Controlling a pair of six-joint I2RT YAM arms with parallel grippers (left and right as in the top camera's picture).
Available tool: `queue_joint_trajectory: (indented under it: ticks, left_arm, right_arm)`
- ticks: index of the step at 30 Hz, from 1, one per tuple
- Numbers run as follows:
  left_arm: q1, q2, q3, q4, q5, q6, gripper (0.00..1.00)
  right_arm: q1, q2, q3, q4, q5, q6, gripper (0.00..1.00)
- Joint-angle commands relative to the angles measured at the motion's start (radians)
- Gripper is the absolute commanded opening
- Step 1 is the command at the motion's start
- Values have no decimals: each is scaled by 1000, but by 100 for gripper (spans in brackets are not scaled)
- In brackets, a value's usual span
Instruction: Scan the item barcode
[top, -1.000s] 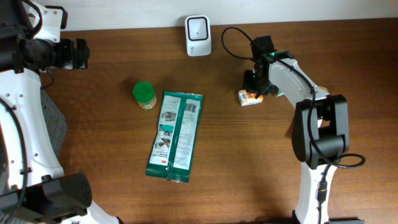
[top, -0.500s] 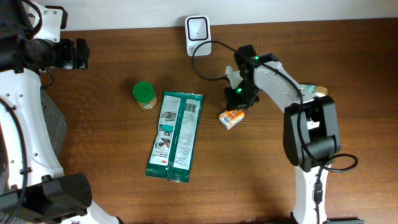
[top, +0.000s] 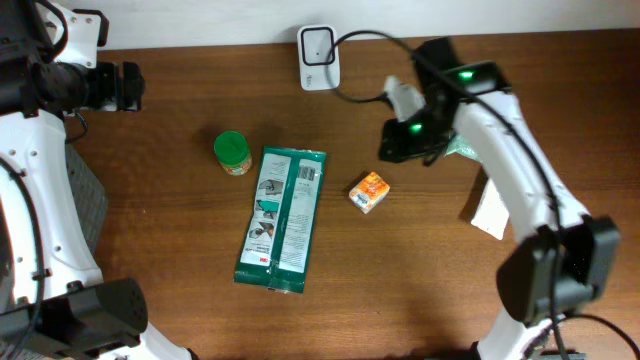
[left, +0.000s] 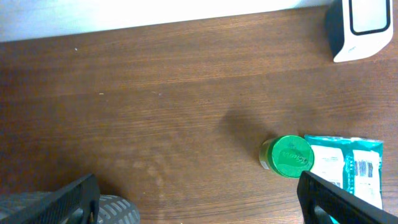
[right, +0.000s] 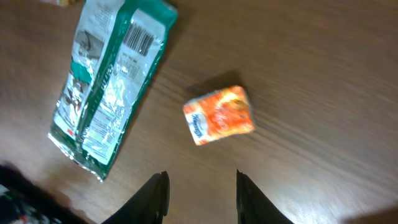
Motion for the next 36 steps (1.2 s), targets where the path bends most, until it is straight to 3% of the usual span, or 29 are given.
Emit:
queue_joint_trajectory:
  ticks: [1,4,10,16,19,23,26,29,36]
  left_arm:
    - [2,-10,6,2,4,15,99]
    - [2,-10,6,2,4,15,99]
    - [2,-10,6,2,4,15,99]
    - [2,-10,6,1,4,15,99]
    - [2,-10,6,2,4,15,99]
    - [2,-10,6,1,4,15,99]
    - [2,-10,6,1,4,15,99]
    - [2,-10,6,1,4,15,99]
    - [2,-10,6,1,4,15,99]
  right_arm:
    - [-103,-74,19,-50,-13,71,33]
    - [-181,-72,13,-108,-13,124,33]
    - [-240,-64,-63,-60,-13,183,33]
    - [-240,-51,-246,151,-21,288,32]
    - [-233,-51,-395,367,-143,289,31]
    - [-185,-51,-523,534,-158,404,32]
    - [-134,-50,-576,629,-158,454,40]
    - [-90,-18,-586,656,-107,495,45]
    - [-81,77,-586,688,-141,497,45]
